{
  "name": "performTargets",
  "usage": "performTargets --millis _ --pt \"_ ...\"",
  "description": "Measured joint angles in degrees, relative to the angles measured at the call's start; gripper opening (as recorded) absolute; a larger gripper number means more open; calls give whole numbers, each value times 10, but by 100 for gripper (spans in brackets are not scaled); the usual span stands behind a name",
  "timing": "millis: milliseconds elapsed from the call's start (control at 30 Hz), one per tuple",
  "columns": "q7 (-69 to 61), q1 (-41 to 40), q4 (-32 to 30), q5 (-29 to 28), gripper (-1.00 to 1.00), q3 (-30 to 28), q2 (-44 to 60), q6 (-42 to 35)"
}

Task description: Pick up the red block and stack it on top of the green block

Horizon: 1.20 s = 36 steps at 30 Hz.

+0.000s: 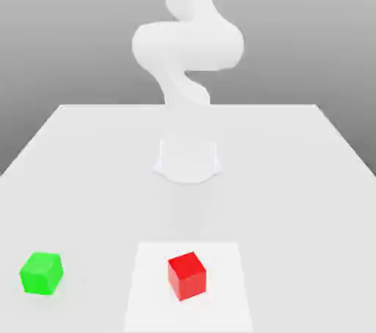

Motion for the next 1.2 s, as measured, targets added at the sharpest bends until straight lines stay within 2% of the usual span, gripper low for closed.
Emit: performTargets --millis 667,867,900,1100,1200 --pt "-229 48 -187 13 0 -49 419 221" --pt "-262 35 -185 38 0 -30 544 318" --pt "-265 30 -182 42 -100 -24 563 334" --pt "-266 27 -181 43 -100 -21 572 341" --pt "-258 31 -186 33 -100 -27 536 311"
